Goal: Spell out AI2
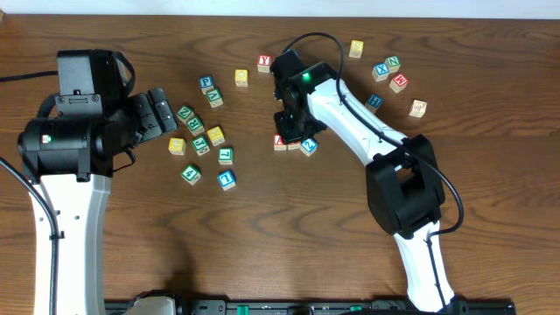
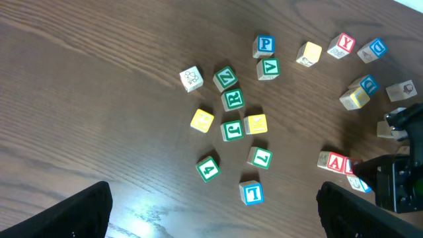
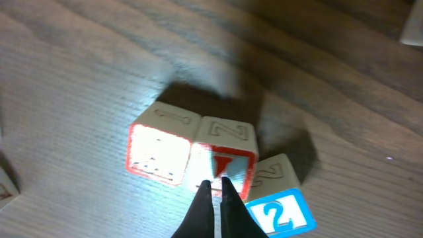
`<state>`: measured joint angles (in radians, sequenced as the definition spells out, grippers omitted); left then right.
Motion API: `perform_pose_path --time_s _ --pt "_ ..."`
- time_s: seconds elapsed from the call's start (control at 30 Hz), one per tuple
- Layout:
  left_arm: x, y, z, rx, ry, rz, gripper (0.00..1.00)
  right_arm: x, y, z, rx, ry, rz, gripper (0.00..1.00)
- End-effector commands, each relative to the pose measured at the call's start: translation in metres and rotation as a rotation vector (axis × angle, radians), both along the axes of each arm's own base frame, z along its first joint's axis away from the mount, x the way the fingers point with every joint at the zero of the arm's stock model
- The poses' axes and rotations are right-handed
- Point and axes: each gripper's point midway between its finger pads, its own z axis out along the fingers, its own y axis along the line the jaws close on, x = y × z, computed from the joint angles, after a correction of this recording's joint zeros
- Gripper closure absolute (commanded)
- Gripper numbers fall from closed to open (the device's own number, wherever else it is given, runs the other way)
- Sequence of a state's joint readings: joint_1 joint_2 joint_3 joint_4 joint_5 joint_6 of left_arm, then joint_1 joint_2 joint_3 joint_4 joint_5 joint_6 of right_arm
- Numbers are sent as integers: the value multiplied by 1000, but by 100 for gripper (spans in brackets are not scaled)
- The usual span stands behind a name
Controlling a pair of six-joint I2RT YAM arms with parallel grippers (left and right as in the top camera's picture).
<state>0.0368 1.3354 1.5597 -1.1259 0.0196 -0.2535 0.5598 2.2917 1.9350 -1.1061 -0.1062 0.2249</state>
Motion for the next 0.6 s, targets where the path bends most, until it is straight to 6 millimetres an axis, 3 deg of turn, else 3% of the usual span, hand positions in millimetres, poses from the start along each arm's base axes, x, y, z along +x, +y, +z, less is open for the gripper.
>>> perform_pose_path --time_s 0.0,0.23,0.57 --pt "0 3 -4 19 17 -4 2 -9 5 6 18 2 46 99" --pt "0 3 -4 19 17 -4 2 -18 -3 -8 -9 31 43 99" --pt "0 3 -4 19 17 -4 2 -13 -4 -8 -18 12 41 99"
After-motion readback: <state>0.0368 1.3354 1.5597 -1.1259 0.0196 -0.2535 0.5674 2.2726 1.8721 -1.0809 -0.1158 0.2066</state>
